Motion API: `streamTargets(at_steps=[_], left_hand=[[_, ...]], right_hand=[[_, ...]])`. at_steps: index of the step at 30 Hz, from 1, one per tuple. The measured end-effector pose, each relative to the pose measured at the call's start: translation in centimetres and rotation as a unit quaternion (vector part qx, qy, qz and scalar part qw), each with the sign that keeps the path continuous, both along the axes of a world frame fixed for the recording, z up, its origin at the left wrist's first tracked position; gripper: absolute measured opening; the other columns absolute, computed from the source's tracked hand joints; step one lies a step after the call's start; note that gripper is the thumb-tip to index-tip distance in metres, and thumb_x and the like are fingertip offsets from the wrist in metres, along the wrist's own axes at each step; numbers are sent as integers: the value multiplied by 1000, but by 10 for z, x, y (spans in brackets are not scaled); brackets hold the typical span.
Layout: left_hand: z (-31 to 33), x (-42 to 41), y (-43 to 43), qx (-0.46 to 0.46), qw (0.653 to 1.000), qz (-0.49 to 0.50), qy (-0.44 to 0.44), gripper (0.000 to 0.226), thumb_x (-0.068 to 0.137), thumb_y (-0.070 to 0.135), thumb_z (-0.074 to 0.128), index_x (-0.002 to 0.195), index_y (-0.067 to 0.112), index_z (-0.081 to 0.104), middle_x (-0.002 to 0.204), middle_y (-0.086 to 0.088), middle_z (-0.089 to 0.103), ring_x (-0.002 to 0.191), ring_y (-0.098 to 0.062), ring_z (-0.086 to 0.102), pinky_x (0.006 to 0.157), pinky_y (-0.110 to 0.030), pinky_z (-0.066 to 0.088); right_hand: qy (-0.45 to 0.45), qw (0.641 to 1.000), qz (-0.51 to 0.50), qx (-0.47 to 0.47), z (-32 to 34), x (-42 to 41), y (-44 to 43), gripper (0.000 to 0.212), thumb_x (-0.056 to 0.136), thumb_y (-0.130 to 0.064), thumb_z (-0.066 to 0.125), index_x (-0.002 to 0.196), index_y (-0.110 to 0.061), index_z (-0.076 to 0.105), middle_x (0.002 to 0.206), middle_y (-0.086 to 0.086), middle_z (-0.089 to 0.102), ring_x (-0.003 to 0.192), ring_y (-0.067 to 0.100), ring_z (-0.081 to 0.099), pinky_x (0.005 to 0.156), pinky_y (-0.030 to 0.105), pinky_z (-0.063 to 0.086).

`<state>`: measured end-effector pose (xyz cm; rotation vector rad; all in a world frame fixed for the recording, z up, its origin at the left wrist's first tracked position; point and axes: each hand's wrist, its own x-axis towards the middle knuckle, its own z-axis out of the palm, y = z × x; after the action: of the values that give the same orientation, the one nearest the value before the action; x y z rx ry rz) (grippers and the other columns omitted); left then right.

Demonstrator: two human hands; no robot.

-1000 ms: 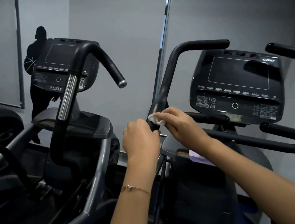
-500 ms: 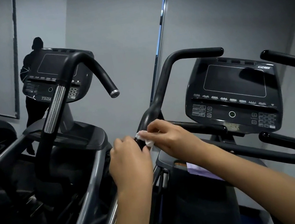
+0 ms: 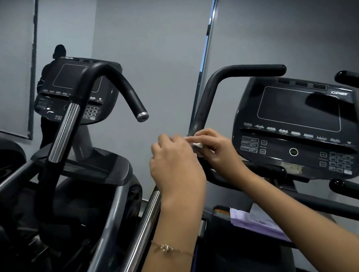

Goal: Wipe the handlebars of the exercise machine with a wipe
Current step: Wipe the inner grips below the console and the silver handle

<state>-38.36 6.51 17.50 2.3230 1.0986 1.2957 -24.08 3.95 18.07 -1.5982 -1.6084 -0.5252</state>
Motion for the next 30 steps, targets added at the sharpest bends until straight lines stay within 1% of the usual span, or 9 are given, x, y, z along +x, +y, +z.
streamTargets(at_steps=[3, 6, 8, 12, 16, 20, 24, 27, 30], left_hand=[[11, 26, 4, 31, 998, 21, 43, 31, 97, 23, 46, 126, 12, 48, 128, -6, 45, 119, -22, 42, 89, -30, 42], [34, 53, -4, 59, 990, 7, 125, 35, 97, 13, 40, 131, 8, 46, 130, -10, 46, 121, -25, 42, 92, -31, 40], [40, 85, -4, 45, 979, 0, 200, 37, 96, 10, 42, 132, 3, 43, 128, -14, 49, 119, -28, 46, 93, -34, 41], [21, 184, 32, 86, 949, 13, 302, 60, 73, -26, 25, 122, -5, 52, 110, -29, 48, 104, -42, 47, 90, -51, 46], [21, 138, 11, 157, 908, 100, 375, 33, 97, 6, 38, 126, -6, 46, 123, -23, 46, 112, -33, 46, 91, -37, 44], [12, 136, 16, 208, 890, 150, 378, 25, 95, 6, 40, 113, -4, 54, 108, -16, 50, 101, -25, 50, 83, -29, 47], [13, 133, 11, 208, 881, 174, 389, 26, 95, 6, 40, 114, -1, 56, 110, -14, 51, 101, -25, 51, 84, -29, 49], [15, 138, 16, 231, 885, 170, 366, 31, 96, 5, 35, 122, -3, 49, 116, -15, 49, 106, -27, 49, 86, -31, 49], [17, 138, 17, 256, 878, 179, 363, 32, 96, 3, 34, 125, -3, 47, 117, -15, 48, 107, -29, 48, 86, -31, 49]], right_hand=[[38, 997, -56, -41, 14, 22, 20, 27, 87, 9, 50, 103, -2, 69, 97, 4, 52, 86, 11, 51, 75, 5, 37], [136, 982, -77, -104, 28, 37, 32, 23, 87, 8, 51, 78, -12, 60, 93, -1, 50, 90, 16, 49, 84, 21, 43], [171, 971, -83, -144, 32, 46, 31, 33, 87, 7, 53, 67, -18, 47, 81, -6, 41, 75, 8, 44, 69, 15, 40], [220, 965, -86, -117, 40, 72, 46, 14, 87, -10, 59, 82, -7, 47, 80, 1, 46, 68, 9, 42, 61, 19, 36], [187, 971, -109, -101, 57, 98, 63, 19, 87, -23, 60, 75, -19, 46, 76, -3, 47, 69, 12, 44, 65, 26, 36], [102, 977, -154, -106, 82, 125, 72, 5, 91, -26, 51, 86, -25, 53, 91, -4, 46, 81, 14, 44, 70, 23, 34], [195, 976, -99, 8, 62, 115, 75, 20, 84, -19, 60, 75, -16, 42, 66, -3, 52, 60, 9, 55, 61, 27, 42], [102, 988, -106, -56, 22, 107, 64, 27, 85, -21, 61, 70, -16, 39, 59, -12, 45, 52, 1, 43, 58, 21, 36], [78, 985, -136, -73, 28, 118, 57, 28, 88, -31, 58, 70, -17, 42, 58, -15, 51, 62, 11, 45, 62, 30, 34]])
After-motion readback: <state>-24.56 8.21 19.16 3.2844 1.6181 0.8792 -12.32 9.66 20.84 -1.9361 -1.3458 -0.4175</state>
